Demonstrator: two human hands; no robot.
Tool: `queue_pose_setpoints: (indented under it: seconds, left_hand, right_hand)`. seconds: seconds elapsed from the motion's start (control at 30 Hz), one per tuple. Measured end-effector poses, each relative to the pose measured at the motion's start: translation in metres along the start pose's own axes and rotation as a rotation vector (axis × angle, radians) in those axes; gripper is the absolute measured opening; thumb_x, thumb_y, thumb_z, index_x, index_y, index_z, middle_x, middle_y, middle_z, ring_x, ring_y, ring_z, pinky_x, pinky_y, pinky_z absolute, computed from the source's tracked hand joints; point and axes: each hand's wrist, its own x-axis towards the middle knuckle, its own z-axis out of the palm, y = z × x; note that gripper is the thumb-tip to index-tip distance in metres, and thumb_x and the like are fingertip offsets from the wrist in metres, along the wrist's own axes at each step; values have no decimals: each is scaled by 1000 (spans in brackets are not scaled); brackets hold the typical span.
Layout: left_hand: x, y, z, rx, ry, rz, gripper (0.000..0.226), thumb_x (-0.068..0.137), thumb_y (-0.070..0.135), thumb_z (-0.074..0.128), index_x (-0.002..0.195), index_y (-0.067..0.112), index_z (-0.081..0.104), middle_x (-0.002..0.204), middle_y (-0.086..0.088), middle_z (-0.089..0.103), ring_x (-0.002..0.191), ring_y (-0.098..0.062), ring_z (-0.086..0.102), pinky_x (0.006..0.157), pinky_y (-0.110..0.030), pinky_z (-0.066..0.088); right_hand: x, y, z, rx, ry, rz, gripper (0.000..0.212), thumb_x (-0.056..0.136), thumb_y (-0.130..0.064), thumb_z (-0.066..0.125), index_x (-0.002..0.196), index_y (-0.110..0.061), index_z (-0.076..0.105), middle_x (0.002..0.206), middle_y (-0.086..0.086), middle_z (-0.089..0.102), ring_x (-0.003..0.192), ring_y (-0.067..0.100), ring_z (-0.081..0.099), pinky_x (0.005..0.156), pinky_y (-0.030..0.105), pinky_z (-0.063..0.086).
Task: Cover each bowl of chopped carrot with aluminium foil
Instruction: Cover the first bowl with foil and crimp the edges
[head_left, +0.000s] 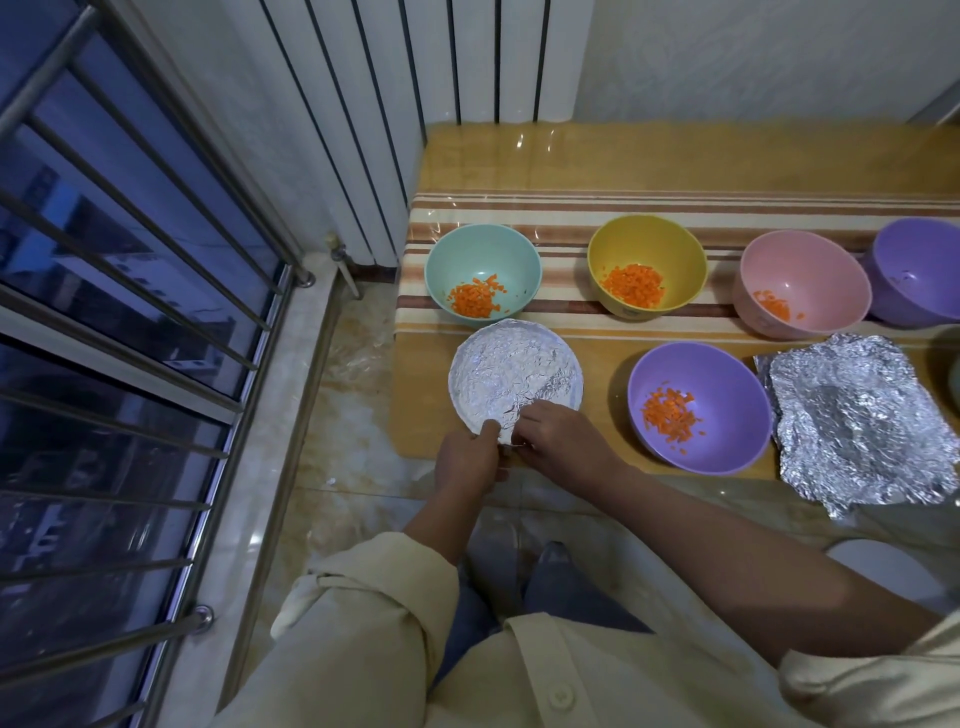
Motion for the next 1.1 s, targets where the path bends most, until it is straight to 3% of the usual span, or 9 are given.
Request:
queue_pose_setpoints:
  seconds: [0.13, 0.27, 0.47, 0.63, 0.73, 0.87, 1.0, 1.1]
  left_hand:
    - [3, 0, 0, 71, 18, 51, 39, 93, 17, 46, 60, 10, 64, 66, -17, 73, 73, -33, 73, 81, -51, 59]
    - [10, 4, -4, 89, 7, 46, 33, 90, 23, 45, 68, 8, 65, 65, -16, 73, 68, -33, 74, 79, -50, 60]
    - [14, 3, -8, 86, -6, 11, 32, 95, 16, 43, 84, 0, 68, 61, -9, 72, 51, -22, 68, 57, -26, 51]
    - [8, -2, -1, 14, -5, -60, 39, 97, 37, 55, 85, 3, 70, 73, -12, 72, 55, -23, 67, 60, -32, 54]
    - [5, -3, 9, -101, -77, -94, 28, 97, 20, 49, 98, -1, 67, 82, -18, 69, 58, -24, 65, 56, -28, 50]
    - [5, -1, 13, -138, -88, -89, 23, 97, 7, 39, 99, 1, 61, 86, -20, 67, 59, -23, 64, 44, -21, 47]
    - [3, -2, 10, -93, -130, -121, 31, 100, 28, 45, 95, 4, 65, 83, -16, 67, 60, -23, 62, 57, -25, 44]
    - [2, -3, 10, -79, -160, -103, 28, 98, 21, 43, 97, 5, 65, 86, -15, 68, 63, -23, 63, 58, -25, 41]
  right_hand:
    - [1, -2, 1, -21, 32, -22, 21, 65, 0, 78, 63, -9, 59, 65, 5, 55, 61, 23, 55, 49, 28, 37]
    - [-4, 0, 0, -30, 59, -41, 20, 67, -8, 80, 70, -9, 60, 71, 5, 56, 65, 24, 54, 55, 29, 35]
    - [-6, 4, -3, -69, 26, -34, 25, 59, 0, 80, 63, -11, 58, 64, 4, 54, 60, 24, 54, 50, 29, 39]
    - [1, 2, -4, -61, -15, -26, 24, 57, -1, 82, 59, -10, 60, 60, 2, 54, 57, 21, 54, 46, 25, 35]
    - [3, 1, -2, -39, -32, -16, 23, 60, -3, 82, 58, -10, 60, 60, 2, 54, 57, 22, 54, 46, 25, 35]
    - [4, 0, -2, -8, -32, 11, 19, 62, -5, 79, 59, -9, 60, 61, 4, 55, 57, 24, 56, 46, 26, 37]
    - [4, -1, 0, 14, -3, 39, 16, 73, -19, 57, 61, -9, 62, 61, 4, 56, 57, 25, 57, 43, 27, 40]
    - [3, -1, 2, 32, -2, 50, 8, 69, -11, 68, 63, -8, 63, 63, 5, 56, 59, 27, 58, 44, 29, 42]
